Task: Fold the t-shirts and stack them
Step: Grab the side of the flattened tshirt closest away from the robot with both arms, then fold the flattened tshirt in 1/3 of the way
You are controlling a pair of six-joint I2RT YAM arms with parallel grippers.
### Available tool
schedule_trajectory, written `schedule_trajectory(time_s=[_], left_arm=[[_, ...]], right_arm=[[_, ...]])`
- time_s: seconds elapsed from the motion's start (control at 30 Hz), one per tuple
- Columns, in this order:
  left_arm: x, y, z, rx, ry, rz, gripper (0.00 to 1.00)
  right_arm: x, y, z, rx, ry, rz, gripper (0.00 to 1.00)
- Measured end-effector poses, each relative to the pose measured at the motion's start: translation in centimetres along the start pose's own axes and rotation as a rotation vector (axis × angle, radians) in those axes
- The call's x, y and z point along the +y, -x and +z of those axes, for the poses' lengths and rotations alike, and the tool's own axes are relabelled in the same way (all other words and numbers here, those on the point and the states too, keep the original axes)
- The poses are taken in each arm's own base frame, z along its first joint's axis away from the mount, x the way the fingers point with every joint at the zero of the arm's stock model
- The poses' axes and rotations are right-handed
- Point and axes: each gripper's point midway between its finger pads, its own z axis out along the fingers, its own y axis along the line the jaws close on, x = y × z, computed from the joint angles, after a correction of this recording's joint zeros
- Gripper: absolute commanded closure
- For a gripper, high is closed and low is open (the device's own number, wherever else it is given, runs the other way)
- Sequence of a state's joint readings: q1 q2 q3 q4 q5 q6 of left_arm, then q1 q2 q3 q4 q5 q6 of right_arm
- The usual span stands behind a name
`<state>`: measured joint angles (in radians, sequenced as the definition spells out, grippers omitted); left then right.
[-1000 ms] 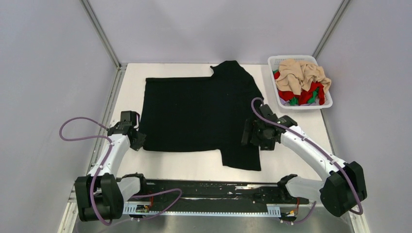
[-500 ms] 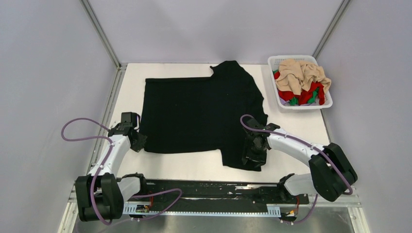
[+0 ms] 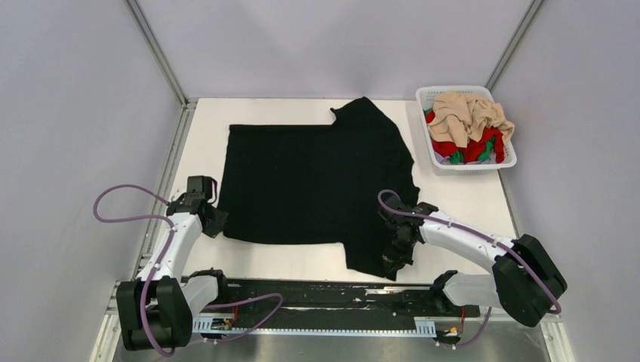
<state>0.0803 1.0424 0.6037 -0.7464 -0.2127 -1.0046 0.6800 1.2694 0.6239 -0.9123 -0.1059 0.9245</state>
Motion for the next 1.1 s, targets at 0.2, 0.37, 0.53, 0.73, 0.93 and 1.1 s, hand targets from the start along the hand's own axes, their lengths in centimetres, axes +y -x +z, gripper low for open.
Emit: schedule_trajectory(time_s=[0.2,0.37,0.53,0.73,0.93,1.1], left_arm=[[0.9,-0.3,-0.7,-0.002,0.008,-0.001,1.00],[1.5,-0.5,-1.9,-0.023,-0.025,-0.014,1.00],[1.4,-0.3,-3.1,-0.050,-0.074,-0.027,1.00],[1.1,-0.6,-3.3,-0.029,-0.092,-0.026,1.00],[-1.0,0.3,-3.7,-0.019,-0.132,-0.030,1.00],[-3.2,1.7,-3.6,-0.026,-0.152,-0.033,1.00]], right_arm=[[1.9,-3.1,-2.0,0.095,0.127,-0.003,1.00],[2.3,-3.7,-2.8,0.123,0.160,0.005,1.00],[3.4,-2.5,-4.2,0.095,0.194,0.015,1.00],[5.4,1.1,-7.1,0.015,0.284,0.009,1.00],[6.1,6.4,-9.5,-0.078,0.339,0.034,1.00],[7.3,10.4,-11.2,-0.144,0.371,0.018,1.00]])
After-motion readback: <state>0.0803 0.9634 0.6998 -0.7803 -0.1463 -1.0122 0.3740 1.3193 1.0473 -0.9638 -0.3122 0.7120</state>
